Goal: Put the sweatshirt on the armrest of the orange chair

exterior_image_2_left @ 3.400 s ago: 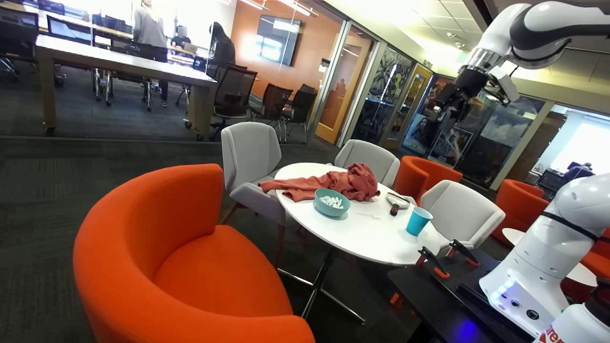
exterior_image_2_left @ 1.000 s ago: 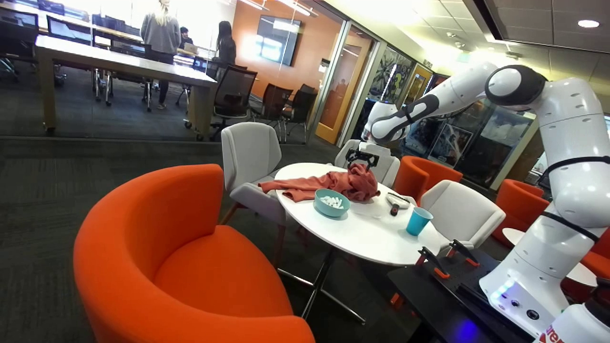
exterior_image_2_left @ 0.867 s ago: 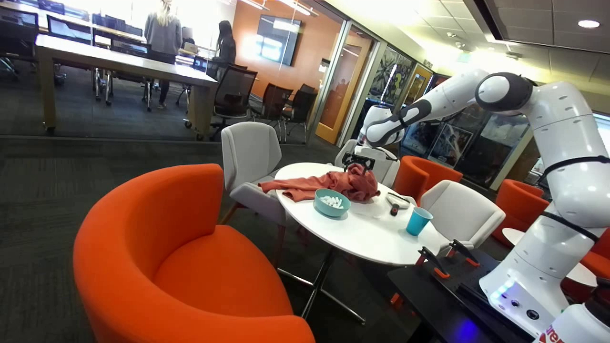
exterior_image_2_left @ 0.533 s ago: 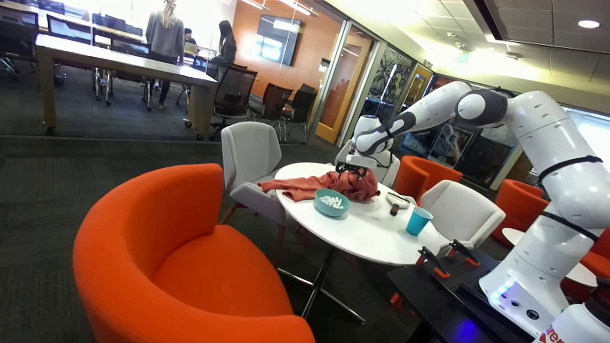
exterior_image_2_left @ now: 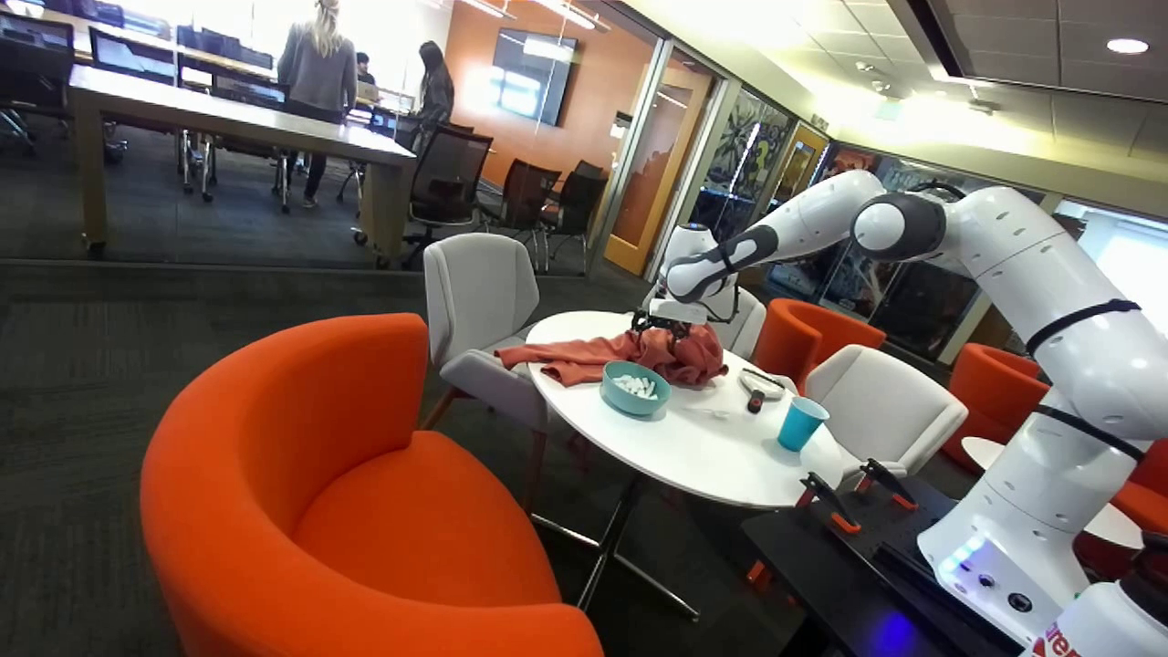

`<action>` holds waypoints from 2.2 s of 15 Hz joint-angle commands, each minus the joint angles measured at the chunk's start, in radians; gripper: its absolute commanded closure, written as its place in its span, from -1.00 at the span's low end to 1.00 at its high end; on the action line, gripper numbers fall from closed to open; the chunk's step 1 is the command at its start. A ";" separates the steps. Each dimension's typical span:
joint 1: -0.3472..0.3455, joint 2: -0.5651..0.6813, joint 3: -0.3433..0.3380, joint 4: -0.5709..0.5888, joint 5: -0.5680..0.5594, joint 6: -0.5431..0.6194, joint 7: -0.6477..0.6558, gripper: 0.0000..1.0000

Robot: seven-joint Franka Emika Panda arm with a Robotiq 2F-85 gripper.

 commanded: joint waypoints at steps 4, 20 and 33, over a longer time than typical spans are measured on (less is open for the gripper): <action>0.015 0.063 -0.044 0.046 -0.007 0.096 -0.014 -1.00; 0.030 0.308 -0.193 0.366 -0.013 0.087 0.030 -0.14; 0.036 0.279 -0.214 0.411 0.002 -0.031 0.092 0.96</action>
